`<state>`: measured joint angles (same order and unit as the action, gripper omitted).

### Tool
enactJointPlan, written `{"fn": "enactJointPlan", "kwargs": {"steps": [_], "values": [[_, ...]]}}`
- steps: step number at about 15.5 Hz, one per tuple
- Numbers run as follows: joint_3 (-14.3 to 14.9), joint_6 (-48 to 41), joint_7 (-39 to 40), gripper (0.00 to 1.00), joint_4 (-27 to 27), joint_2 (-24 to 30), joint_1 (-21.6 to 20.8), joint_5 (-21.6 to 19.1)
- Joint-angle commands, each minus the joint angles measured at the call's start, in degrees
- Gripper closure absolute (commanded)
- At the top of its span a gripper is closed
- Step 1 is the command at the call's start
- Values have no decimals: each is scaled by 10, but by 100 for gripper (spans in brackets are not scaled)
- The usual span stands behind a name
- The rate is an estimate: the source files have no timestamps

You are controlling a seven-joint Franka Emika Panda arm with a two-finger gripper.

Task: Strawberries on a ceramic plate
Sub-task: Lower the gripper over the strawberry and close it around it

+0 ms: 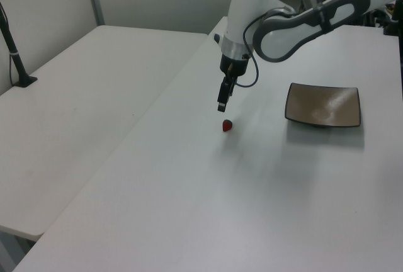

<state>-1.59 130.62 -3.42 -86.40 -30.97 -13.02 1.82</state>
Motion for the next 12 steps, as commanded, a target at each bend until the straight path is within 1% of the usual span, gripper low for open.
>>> {"fn": "enactJointPlan", "kwargs": {"steps": [1,3,6,8,9,10,11,12], "values": [[2,12,3,0,-3,-12,-3,26],[2,15,3,0,-3,-22,-11,27],[2,15,3,0,-7,-28,-11,30],[2,19,3,0,-11,-35,-14,47],[2,41,2,0,-14,-42,-16,53],[1,53,1,7,-21,-43,-16,54],[2,57,1,9,-23,-43,-17,54],[1,57,1,14,-24,-44,-17,54]]}}
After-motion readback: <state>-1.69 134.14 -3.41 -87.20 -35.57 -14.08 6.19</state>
